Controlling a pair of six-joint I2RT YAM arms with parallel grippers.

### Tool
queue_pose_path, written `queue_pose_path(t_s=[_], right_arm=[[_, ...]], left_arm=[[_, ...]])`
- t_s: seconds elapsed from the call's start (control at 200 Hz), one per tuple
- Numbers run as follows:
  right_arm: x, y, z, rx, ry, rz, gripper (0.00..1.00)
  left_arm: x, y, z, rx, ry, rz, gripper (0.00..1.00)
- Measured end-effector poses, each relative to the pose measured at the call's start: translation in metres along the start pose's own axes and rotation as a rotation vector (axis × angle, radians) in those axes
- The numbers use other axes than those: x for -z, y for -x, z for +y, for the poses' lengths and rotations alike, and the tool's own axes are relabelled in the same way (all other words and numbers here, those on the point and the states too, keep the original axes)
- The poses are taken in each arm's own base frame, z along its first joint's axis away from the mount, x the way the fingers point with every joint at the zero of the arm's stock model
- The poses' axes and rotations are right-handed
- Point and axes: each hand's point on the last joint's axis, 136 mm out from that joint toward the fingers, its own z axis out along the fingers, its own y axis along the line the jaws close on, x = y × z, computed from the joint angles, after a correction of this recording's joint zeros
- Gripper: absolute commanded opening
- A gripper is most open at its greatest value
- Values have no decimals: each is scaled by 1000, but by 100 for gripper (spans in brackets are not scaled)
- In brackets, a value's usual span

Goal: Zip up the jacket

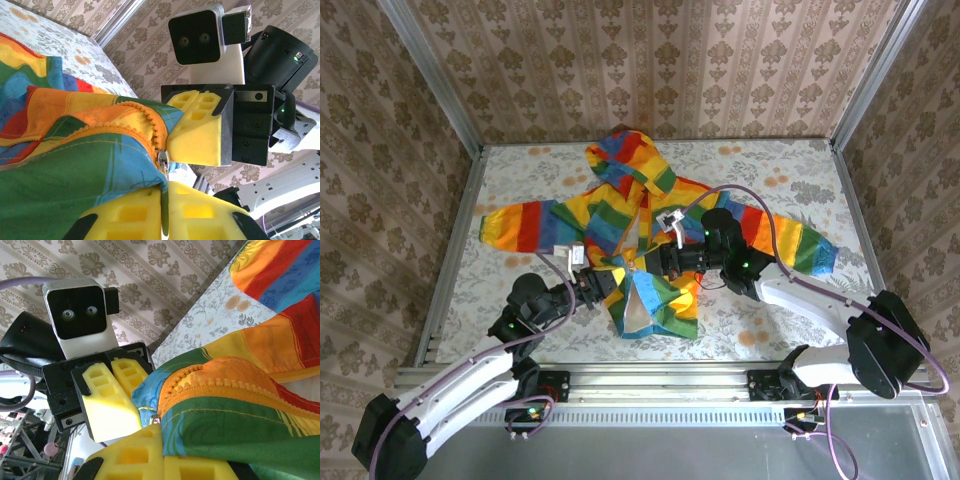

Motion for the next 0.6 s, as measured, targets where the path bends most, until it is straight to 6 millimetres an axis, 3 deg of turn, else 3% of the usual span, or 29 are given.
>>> queue_pose_path(t_s=[0.6], right_arm=[[-3, 2, 0, 1, 10, -7, 0]], left_arm=[[-1, 0, 0, 12, -13, -11, 14]])
